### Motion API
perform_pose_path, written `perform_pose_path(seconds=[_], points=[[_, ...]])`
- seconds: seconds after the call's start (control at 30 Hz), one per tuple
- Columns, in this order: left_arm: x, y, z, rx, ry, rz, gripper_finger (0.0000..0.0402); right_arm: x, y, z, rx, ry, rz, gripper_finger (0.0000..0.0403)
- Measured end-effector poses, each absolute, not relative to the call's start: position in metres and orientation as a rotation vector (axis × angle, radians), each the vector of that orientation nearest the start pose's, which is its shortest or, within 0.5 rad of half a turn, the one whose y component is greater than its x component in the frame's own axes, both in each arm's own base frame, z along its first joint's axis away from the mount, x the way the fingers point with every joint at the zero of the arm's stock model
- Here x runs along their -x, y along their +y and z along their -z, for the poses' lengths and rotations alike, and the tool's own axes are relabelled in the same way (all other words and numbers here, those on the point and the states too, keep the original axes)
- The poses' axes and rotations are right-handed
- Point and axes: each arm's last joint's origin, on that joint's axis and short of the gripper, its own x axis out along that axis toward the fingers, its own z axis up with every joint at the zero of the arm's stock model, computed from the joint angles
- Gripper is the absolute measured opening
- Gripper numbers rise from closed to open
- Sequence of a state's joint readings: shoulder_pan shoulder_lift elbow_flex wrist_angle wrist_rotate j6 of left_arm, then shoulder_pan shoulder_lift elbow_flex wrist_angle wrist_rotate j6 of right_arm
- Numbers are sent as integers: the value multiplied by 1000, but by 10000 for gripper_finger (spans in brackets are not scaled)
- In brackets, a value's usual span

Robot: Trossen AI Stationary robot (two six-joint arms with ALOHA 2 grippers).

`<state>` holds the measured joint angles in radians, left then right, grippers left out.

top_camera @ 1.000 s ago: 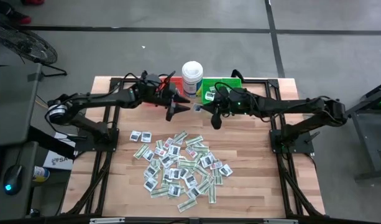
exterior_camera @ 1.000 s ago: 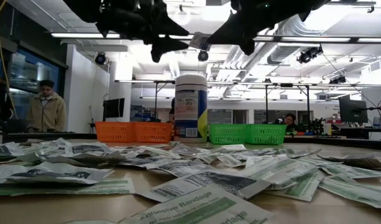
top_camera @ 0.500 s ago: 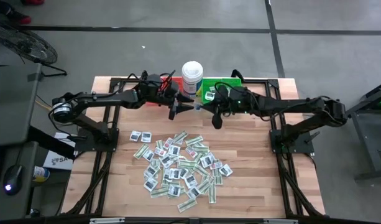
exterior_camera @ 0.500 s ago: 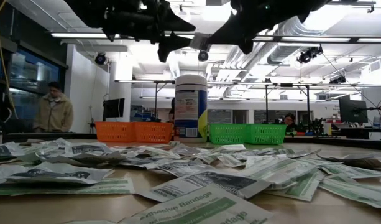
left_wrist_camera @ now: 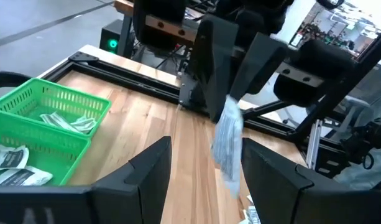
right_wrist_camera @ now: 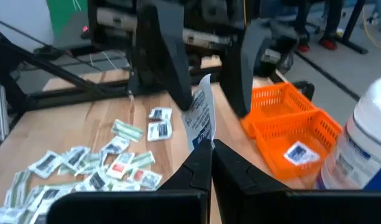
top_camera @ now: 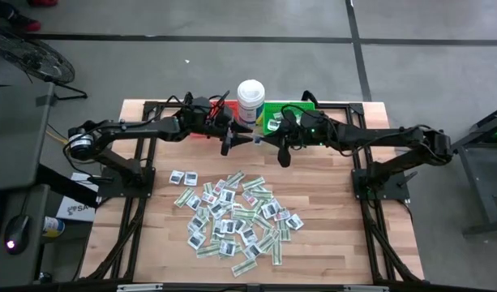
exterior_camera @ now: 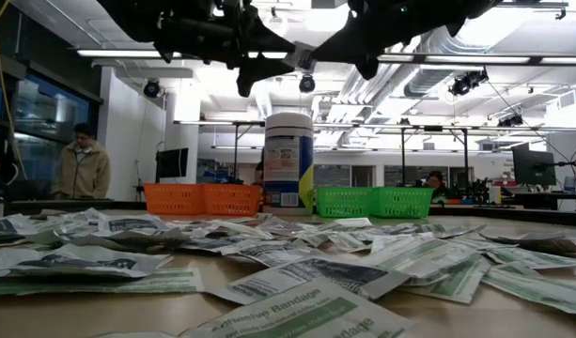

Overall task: Pick & Place First Aid Supplies
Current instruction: Put the blue alcohol pad into the right orange bin

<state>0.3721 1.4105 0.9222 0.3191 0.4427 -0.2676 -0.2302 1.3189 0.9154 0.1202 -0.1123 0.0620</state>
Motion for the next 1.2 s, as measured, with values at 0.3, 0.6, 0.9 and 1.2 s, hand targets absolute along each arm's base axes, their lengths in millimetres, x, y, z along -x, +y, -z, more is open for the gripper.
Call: perform_pose_path(seconds=[0.3, 0.6, 0.9, 1.2], points=[[-298, 103, -287, 336, 161, 50, 190, -295, -66, -291, -110, 226, 114, 0], [-298, 102, -289, 323, 139, 74, 189, -297, -70, -293, -112, 191, 137, 0], [-299, 100, -290, 309, 130, 82, 114, -299, -70, -291, -139, 186, 129, 0], [-299, 100, -290, 291, 128, 81, 22, -300, -70, -290, -144, 191, 129, 0]])
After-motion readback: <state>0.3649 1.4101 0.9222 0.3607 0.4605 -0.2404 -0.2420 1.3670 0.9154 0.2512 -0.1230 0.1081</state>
